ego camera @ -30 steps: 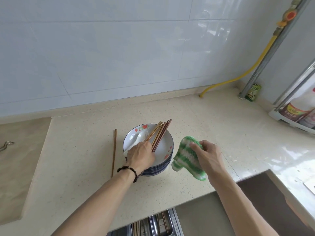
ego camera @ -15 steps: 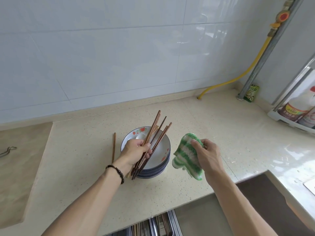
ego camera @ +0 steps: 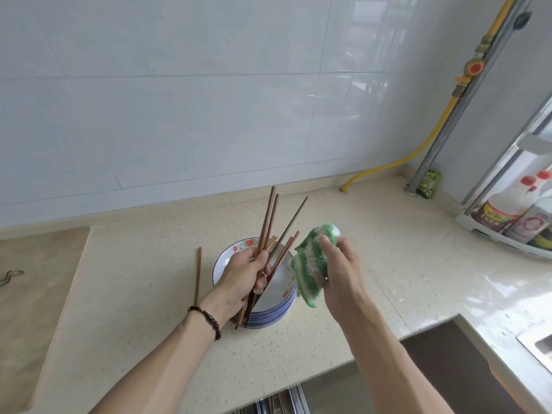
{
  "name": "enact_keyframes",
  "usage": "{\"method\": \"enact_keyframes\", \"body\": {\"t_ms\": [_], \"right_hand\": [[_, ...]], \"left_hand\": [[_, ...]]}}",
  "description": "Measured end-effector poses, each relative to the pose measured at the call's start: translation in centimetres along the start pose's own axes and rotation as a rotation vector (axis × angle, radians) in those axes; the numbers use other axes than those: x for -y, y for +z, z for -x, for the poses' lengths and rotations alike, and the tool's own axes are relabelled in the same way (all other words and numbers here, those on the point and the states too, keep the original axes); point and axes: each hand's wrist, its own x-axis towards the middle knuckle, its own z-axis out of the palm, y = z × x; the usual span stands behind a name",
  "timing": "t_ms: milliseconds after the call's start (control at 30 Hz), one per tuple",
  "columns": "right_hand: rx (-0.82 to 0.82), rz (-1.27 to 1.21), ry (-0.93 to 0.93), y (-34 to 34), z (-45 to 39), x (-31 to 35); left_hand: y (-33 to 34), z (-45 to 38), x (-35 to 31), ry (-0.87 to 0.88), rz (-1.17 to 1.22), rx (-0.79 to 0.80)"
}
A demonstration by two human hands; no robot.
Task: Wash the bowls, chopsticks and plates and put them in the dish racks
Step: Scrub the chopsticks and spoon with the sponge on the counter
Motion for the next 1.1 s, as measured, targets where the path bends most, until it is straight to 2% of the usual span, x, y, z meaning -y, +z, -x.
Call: {"method": "enact_keyframes", "body": {"t_ms": [100, 200, 333, 500, 567, 633, 700, 800, 867, 967, 1033, 1100], "right_hand": [[0.132, -0.064, 0.058, 1.3, 0.5, 0.0], [-0.012, 0.010, 0.062, 2.0, 0.5, 0.1], [-0.194, 0.093, 0.004, 2.1, 0.4, -1.0], [-0.025, -0.012, 0.139, 2.8, 0.5, -0.7], [-0.058, -0.052, 0.131, 3.1, 0.1, -0.3], [-0.108, -0.139, 0.106, 3.4, -0.6, 0.5], [-0.156, -0.257, 0.083, 3.8, -1.4, 1.4], [-0.182, -0.341, 0.061, 5.8, -1.4, 0.9], [-0.157, -0.314, 0.087, 7.3, -0.6, -0.5], [-0.138, -0.349, 0.122, 7.6, -0.6, -0.8], [-0.222, -0.413, 0.130, 6.6, -2.2, 0.6], [-0.346, -0.417, 0.118, 6.3, -2.8, 2.2]], "left_hand": [[1.6, 0.8, -0.1, -0.029, 0.012, 0.124], [2.6, 1.6, -0.3, -0.046, 0.074, 0.222], [2.8, 2.1, -0.5, -0.067, -0.014, 0.298], [1.2, 3.0, -1.5, -0.076, -0.202, 0.436], [-0.1, 3.4, -2.3, -0.046, -0.246, 0.483], [-2.0, 4.0, -2.7, -0.019, -0.187, 0.522], [-2.9, 4.9, -2.9, 0.044, -0.143, 0.423], [-1.0, 4.7, -2.7, 0.252, -0.265, -0.028], [0.4, 3.8, -2.7, 0.390, -0.446, -0.225], [-0.8, 3.6, -2.7, 0.563, -0.640, -0.173], [-2.5, 4.5, -2.8, 0.659, -0.710, -0.101], [-3.1, 5.2, -3.1, 0.710, -0.752, -0.108]]}}
